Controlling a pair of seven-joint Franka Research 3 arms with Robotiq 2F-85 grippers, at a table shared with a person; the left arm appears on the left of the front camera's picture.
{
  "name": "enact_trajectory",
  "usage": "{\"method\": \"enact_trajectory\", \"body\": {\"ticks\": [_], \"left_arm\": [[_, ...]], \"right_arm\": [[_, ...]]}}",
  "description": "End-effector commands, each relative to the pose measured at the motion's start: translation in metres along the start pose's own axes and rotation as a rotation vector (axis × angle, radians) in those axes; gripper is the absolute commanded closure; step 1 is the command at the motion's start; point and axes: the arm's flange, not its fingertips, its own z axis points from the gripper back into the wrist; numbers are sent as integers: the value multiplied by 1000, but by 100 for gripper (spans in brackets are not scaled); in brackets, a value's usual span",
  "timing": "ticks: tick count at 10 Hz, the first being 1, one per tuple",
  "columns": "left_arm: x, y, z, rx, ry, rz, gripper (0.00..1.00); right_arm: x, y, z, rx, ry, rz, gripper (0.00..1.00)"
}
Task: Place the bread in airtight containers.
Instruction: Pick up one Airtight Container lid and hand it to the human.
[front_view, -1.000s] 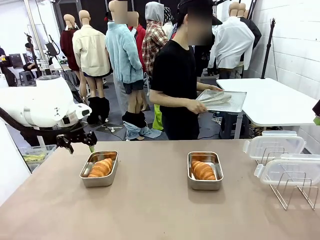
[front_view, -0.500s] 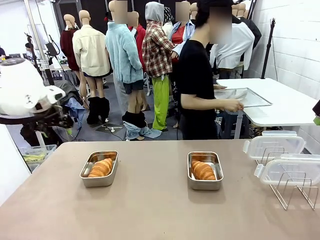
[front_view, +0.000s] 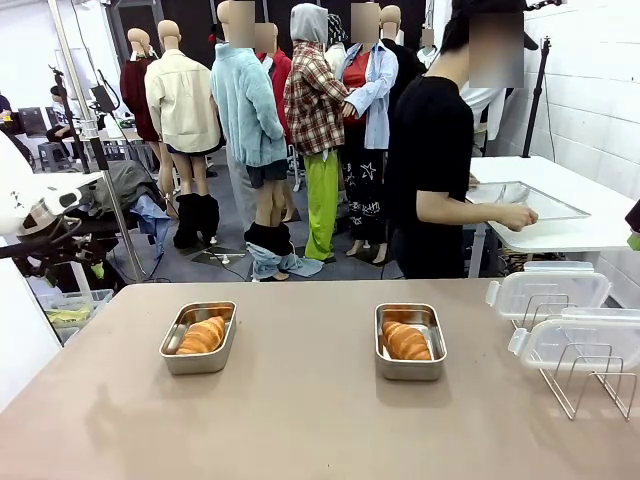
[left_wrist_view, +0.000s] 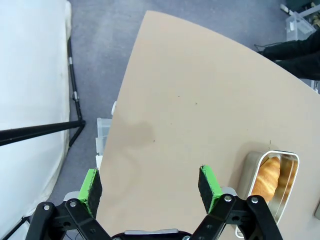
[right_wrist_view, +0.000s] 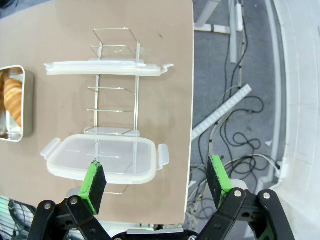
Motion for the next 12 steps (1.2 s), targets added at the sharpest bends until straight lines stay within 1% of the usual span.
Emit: {"method": "enact_trajectory", "body": {"ticks": [1, 12], "left_arm": [[1, -1, 6, 9, -16, -12, 0], [1, -1, 6, 9, -16, -12, 0]], "right_arm": [[0, -1, 1, -13, 2, 14, 0], [0, -1, 1, -13, 2, 14, 0]]}}
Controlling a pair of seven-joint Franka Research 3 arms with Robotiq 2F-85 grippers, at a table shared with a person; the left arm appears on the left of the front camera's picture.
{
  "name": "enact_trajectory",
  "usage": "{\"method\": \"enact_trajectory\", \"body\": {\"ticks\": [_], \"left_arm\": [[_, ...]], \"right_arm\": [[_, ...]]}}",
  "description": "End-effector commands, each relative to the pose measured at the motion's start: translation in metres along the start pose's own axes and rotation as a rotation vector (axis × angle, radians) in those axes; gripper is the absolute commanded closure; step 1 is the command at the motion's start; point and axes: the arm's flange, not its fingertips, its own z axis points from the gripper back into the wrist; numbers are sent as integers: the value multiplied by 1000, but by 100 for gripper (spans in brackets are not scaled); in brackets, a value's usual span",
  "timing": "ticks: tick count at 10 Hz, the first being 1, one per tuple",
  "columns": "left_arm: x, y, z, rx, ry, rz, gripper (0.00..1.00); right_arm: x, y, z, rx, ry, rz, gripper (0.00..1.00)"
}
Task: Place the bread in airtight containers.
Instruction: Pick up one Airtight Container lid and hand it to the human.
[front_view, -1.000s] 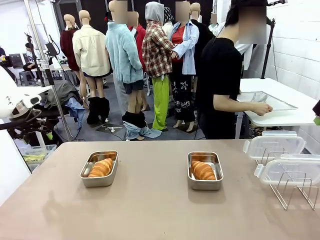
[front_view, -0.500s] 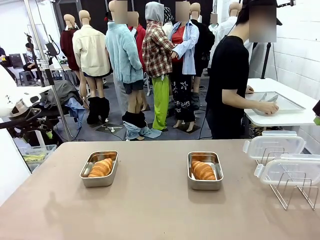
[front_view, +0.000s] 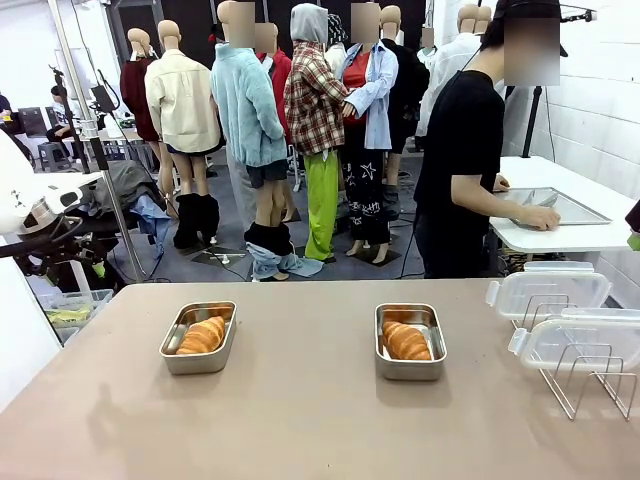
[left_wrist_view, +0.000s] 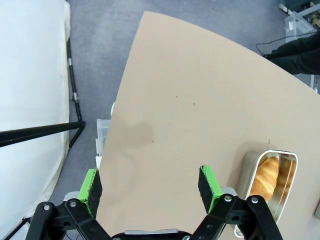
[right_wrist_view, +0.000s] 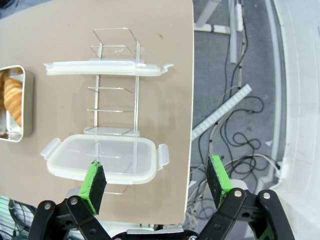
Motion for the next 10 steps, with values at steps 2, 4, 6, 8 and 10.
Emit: {"method": "enact_trajectory", "body": {"ticks": [2, 4, 6, 8, 10], "left_arm": [[1, 1, 2, 9, -8, -5, 0], [1, 1, 2, 9, -8, -5, 0], [1, 1, 2, 9, -8, -5, 0], [1, 1, 2, 9, -8, -5, 0], [1, 1, 2, 9, -8, -5, 0]], "right_arm": [[0, -1, 1, -13, 2, 14, 0], [0, -1, 1, -13, 2, 14, 0], [0, -1, 1, -13, 2, 14, 0], [0, -1, 1, -13, 2, 14, 0], [0, -1, 1, -13, 2, 14, 0]]}}
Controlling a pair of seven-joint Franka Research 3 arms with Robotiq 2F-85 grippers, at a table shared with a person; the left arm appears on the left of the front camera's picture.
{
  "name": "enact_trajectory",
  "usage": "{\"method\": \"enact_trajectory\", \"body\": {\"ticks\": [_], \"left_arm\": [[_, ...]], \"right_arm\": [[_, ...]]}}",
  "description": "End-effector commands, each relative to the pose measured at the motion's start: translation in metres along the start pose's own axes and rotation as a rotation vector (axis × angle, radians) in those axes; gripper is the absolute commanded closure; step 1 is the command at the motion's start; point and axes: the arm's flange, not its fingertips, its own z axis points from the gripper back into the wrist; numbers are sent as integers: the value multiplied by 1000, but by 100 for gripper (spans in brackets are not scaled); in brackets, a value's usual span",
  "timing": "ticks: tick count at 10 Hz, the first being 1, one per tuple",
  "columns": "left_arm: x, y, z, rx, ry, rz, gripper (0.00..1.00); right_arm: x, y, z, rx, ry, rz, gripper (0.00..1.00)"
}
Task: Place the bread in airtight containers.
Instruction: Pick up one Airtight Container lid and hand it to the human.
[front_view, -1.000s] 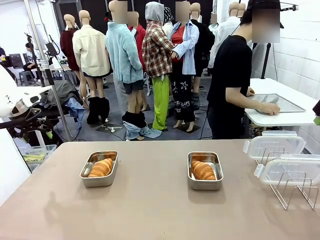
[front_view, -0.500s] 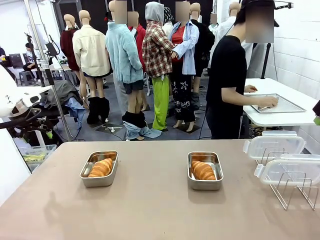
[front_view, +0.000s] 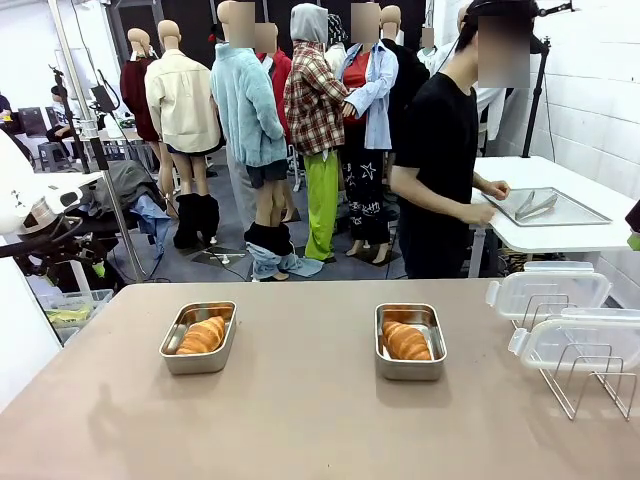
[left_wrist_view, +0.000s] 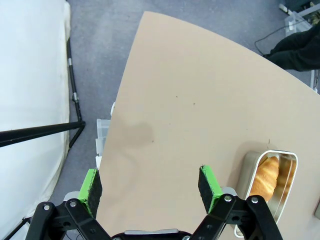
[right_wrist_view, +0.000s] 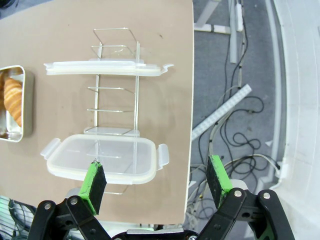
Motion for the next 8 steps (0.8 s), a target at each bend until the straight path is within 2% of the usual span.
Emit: {"method": "enact_trajectory", "body": {"ticks": [1, 8], "left_arm": [[1, 1, 2, 9, -8, -5, 0], [1, 1, 2, 9, -8, -5, 0]], "right_arm": [[0, -1, 1, -13, 2, 14, 0], [0, -1, 1, -13, 2, 14, 0]]}}
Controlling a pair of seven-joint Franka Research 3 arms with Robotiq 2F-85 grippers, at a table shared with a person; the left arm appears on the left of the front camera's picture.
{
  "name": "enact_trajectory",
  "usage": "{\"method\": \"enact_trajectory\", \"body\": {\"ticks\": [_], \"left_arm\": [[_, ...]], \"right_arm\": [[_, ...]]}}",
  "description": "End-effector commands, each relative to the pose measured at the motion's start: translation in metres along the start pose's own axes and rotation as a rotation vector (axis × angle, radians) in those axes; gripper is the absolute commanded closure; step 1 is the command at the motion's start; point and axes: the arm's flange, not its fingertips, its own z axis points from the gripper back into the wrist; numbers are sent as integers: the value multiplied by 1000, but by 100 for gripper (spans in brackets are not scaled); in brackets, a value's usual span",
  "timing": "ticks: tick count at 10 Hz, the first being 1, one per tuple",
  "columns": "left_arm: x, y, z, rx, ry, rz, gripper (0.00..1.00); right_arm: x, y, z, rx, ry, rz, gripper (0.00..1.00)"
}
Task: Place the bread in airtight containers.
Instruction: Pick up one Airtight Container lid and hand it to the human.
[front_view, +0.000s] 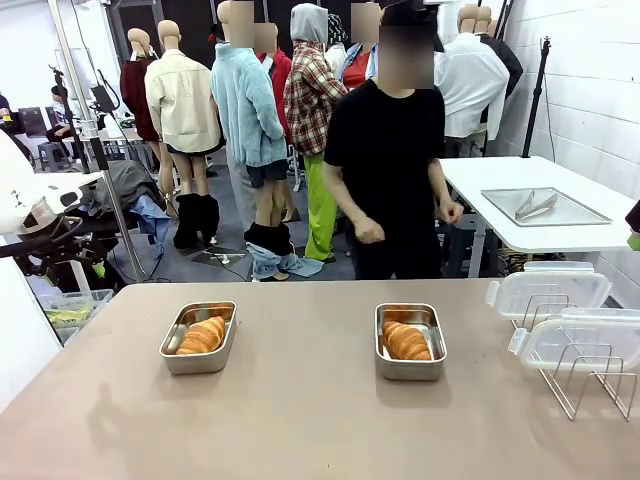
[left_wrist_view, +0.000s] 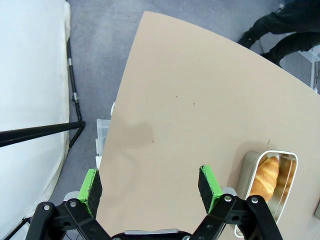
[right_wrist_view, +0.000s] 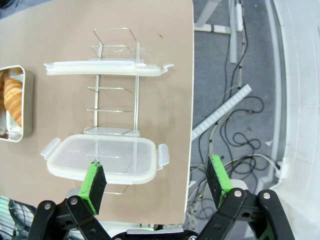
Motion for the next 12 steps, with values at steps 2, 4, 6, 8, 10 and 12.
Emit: {"method": "enact_trajectory", "body": {"ticks": [2, 4, 6, 8, 10, 12], "left_arm": [[1, 1, 2, 9, -8, -5, 0], [1, 1, 2, 9, -8, -5, 0], [1, 1, 2, 9, -8, -5, 0], [1, 1, 2, 9, -8, -5, 0], [1, 1, 2, 9, -8, -5, 0], [1, 1, 2, 9, -8, -5, 0]], "right_arm": [[0, -1, 1, -13, 2, 14, 0], [0, -1, 1, -13, 2, 14, 0], [0, -1, 1, -13, 2, 14, 0], [0, -1, 1, -13, 2, 14, 0], [0, -1, 1, -13, 2, 14, 0], [0, -1, 1, -13, 2, 14, 0]]}}
